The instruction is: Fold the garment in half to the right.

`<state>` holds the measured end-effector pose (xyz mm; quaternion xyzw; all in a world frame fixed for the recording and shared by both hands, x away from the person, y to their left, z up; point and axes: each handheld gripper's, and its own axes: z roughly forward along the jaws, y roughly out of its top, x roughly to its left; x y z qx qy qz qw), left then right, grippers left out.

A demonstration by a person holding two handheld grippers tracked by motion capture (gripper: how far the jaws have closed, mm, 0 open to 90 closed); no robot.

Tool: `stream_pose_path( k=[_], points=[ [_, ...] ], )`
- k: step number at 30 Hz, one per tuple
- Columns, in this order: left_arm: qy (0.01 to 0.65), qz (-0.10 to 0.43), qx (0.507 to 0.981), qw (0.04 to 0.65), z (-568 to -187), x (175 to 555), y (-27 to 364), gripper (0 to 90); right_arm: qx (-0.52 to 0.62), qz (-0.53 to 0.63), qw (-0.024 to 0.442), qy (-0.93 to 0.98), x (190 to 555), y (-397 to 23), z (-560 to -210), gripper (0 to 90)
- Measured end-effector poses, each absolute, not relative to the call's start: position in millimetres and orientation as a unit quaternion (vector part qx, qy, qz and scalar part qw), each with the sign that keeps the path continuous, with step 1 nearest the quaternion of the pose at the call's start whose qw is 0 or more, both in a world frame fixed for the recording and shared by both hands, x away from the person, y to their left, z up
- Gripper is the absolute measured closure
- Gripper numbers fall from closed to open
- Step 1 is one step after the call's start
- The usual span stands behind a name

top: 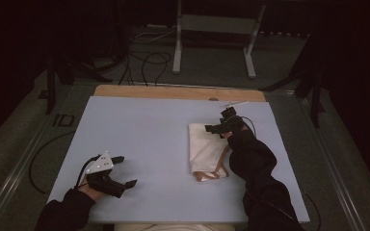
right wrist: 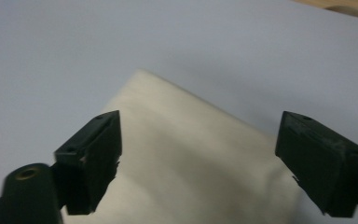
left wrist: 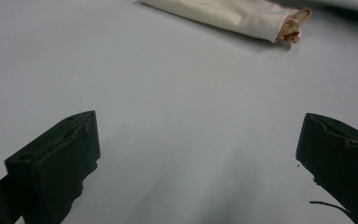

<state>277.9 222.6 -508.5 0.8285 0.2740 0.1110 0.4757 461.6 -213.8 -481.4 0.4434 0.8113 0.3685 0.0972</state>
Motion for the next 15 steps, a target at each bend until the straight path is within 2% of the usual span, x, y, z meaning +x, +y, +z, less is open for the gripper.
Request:
stream_pose_path(
  k=[6, 15],
  points=[
    [0.273, 0.111, 0.828, 0.477, -507.5, 277.3, 222.4, 0.5, 0.416, 0.374, 0.081, 0.825, 458.1, -198.7, -479.9, 12.9],
    [0.270, 0.110, 0.829, 0.476, -506.5, 277.1, 222.7, 0.5, 0.387, 0.393, 0.083, 0.830, 454.2, -187.6, -466.6, 11.8]
  ],
)
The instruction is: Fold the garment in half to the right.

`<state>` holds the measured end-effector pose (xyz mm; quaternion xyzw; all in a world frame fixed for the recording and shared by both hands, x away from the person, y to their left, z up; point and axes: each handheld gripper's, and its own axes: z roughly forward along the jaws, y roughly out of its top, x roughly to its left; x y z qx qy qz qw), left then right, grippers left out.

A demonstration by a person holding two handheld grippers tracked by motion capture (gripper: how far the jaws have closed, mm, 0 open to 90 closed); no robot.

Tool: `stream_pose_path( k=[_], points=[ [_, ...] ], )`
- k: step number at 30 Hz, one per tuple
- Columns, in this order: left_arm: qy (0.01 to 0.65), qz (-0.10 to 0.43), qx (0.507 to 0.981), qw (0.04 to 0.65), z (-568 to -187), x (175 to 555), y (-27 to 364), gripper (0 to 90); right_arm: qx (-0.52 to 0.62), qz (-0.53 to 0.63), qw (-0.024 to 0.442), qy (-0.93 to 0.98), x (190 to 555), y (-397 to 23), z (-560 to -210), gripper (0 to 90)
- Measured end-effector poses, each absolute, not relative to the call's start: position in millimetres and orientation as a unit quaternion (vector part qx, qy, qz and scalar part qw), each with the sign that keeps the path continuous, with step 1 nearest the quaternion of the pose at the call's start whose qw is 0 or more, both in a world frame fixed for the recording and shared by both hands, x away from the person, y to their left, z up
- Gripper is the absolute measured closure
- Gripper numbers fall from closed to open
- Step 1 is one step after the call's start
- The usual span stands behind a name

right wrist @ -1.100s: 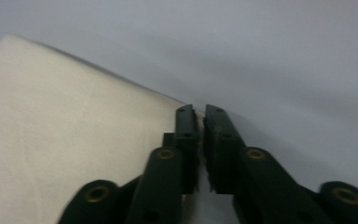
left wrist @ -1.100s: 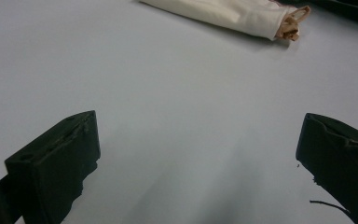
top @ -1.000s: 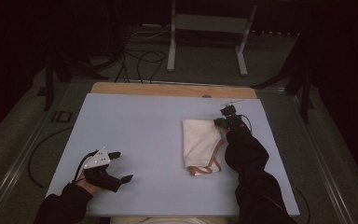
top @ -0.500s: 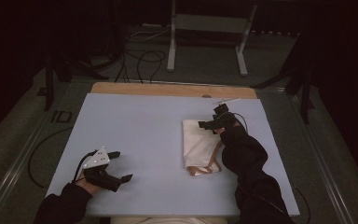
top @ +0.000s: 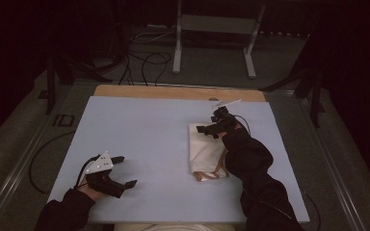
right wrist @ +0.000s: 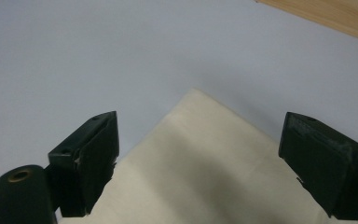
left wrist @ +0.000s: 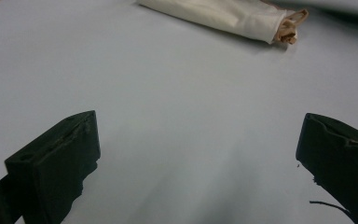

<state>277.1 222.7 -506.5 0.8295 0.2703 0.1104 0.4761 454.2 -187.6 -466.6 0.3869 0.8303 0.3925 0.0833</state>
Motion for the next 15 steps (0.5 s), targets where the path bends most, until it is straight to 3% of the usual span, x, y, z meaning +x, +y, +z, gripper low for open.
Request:
stream_pose_path(
  k=[15],
  points=[
    [0.269, 0.106, 0.830, 0.477, -504.0, 277.1, 223.0, 0.5, 0.344, 0.409, 0.092, 0.840, 425.0, -198.1, -446.2, 10.1]
  ],
)
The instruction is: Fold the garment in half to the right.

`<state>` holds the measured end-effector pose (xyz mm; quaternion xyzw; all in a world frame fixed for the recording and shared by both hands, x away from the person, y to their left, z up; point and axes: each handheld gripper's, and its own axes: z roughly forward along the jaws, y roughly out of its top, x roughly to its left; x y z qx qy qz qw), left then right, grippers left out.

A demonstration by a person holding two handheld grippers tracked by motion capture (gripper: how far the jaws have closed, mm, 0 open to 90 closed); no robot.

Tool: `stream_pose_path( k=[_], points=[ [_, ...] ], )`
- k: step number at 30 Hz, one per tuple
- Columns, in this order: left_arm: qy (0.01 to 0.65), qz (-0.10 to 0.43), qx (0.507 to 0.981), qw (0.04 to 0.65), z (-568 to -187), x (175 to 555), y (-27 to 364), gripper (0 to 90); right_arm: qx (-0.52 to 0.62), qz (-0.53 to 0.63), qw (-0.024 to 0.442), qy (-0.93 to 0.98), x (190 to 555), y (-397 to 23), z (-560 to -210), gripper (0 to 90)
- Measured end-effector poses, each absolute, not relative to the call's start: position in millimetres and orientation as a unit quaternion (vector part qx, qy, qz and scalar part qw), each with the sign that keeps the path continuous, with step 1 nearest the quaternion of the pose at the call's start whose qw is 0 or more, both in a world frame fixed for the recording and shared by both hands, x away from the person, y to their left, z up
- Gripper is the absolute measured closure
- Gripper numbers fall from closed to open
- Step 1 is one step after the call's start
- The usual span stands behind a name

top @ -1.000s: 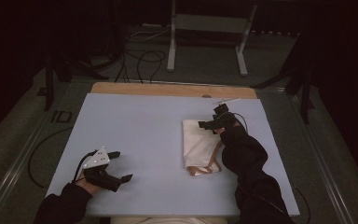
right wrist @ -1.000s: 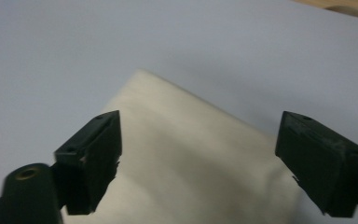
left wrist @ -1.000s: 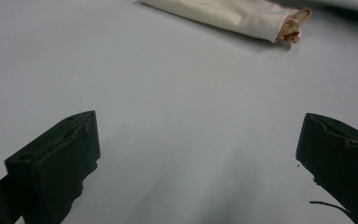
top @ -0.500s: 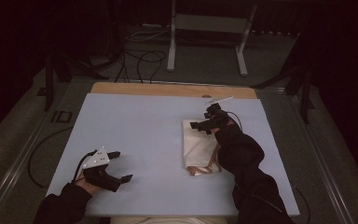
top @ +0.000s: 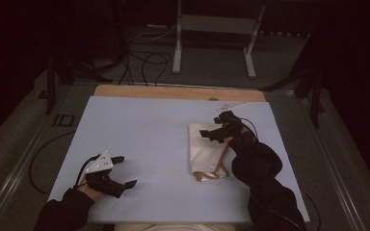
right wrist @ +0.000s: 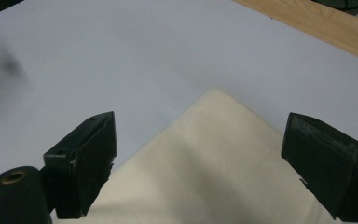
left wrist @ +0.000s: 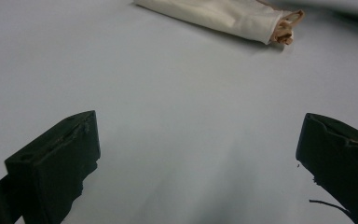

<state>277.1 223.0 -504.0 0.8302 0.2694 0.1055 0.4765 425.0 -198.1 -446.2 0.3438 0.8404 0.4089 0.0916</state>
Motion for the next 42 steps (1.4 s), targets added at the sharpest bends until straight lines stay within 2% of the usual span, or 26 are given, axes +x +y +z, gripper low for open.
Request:
stream_pose_path(
  k=[6, 27, 42],
  points=[
    [0.271, 0.107, 0.829, 0.477, -503.1, 276.9, 223.8, 0.5, 0.335, 0.418, 0.100, 0.839, 404.9, -212.6, -445.7, 10.0],
    [0.269, 0.112, 0.830, 0.476, -502.3, 276.9, 224.6, 0.5, 0.333, 0.418, 0.114, 0.838, 352.7, -250.9, -477.3, 10.0],
    [0.267, 0.113, 0.831, 0.475, -502.1, 276.7, 224.3, 0.5, 0.347, 0.409, 0.106, 0.837, 320.0, -273.3, -503.4, 9.9]
  ],
)
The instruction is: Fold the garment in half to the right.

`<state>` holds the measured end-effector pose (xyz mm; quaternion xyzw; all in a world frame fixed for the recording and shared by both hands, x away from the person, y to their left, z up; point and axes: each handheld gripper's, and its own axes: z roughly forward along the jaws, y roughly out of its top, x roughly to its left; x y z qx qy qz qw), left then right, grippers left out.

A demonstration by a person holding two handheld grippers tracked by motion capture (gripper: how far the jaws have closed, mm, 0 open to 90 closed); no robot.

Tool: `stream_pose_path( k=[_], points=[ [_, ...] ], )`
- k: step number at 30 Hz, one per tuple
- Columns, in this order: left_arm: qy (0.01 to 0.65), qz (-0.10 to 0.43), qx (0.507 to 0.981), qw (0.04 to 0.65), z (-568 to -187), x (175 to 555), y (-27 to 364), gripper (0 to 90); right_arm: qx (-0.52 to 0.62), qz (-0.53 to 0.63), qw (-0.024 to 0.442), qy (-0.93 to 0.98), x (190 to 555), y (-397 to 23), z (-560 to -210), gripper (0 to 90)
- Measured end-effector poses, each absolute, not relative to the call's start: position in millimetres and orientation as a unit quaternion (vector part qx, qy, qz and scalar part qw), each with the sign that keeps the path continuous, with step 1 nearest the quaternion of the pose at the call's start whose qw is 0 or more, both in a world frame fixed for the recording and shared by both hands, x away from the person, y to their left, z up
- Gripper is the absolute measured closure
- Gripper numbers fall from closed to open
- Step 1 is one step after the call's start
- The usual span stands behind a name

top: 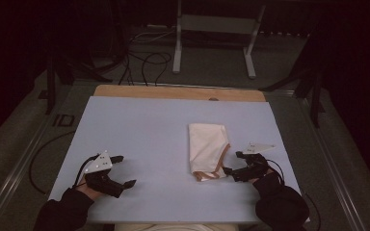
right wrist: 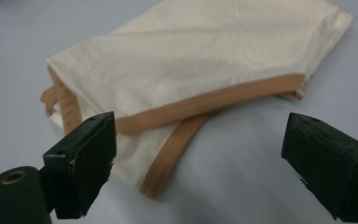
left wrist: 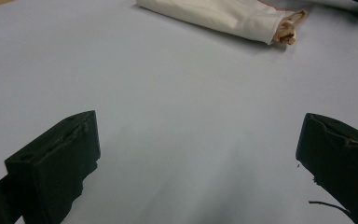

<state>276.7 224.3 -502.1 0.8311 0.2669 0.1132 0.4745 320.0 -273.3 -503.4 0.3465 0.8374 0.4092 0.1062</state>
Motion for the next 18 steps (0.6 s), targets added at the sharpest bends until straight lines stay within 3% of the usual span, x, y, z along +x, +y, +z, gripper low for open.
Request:
stream_pose_path(
  k=[18],
  points=[
    [0.266, 0.112, 0.832, 0.474, -502.2, 276.7, 224.6, 0.5, 0.362, 0.400, 0.120, 0.833, 293.6, -281.1, -518.3, 10.2]
  ],
)
